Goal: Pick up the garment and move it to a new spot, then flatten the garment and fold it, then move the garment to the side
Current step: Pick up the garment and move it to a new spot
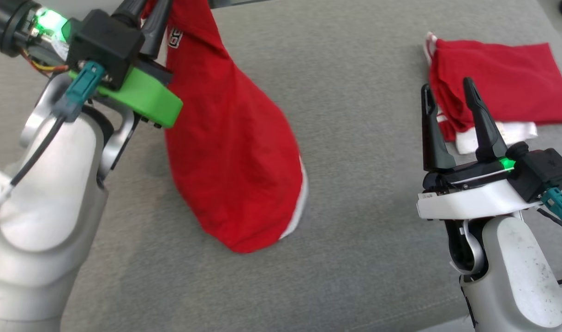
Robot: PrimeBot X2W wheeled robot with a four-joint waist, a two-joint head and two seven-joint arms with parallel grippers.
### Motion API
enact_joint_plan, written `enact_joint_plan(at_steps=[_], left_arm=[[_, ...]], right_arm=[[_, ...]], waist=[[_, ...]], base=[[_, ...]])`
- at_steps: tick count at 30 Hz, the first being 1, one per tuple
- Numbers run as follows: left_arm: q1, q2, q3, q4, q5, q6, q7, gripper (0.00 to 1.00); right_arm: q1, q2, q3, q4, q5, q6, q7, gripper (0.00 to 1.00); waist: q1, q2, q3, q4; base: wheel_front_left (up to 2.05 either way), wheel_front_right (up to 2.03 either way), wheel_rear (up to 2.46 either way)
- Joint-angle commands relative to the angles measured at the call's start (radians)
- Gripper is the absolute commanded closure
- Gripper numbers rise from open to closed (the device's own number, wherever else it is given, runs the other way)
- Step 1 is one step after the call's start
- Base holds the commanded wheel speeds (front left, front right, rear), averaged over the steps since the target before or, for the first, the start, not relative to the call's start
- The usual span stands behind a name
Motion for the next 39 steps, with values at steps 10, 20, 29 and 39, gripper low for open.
enact_joint_plan(at_steps=[10, 20, 29, 39], left_arm=[[-0.229, 0.011, -0.039, 0.401, 0.052, 0.02, -0.13, 0.42], [-0.255, -0.052, -0.041, 0.633, 0.018, 0.039, -0.238, 0.0], [-0.073, -0.107, 0.055, 0.494, -0.094, 0.102, -0.285, 0.0], [0.316, -0.175, 0.176, 0.142, -0.155, 0.143, -0.285, 0.0]], right_arm=[[-0.018, 0.001, 0.029, -0.001, 0.064, -0.001, -0.002, 0.0], [-0.025, 0.001, 0.035, 0.011, 0.031, -0.001, -0.002, 0.0], [0.0, 0.0, -0.001, 0.036, -0.046, -0.001, -0.002, 0.0], [0.049, -0.001, -0.053, 0.079, -0.097, -0.001, -0.002, 0.0]], waist=[[0.0, -0.0001, 0.124, -0.192], [0.0, -0.0001, 0.084, -0.104], [0.0, -0.0001, -0.001, 0.073], [0.0, -0.0001, -0.086, 0.209]], base=[[0.0, 0.0, 0.0], [0.0, 0.0, 0.0], [0.0, 0.0, 0.0], [0.0, 0.0, 0.0]])
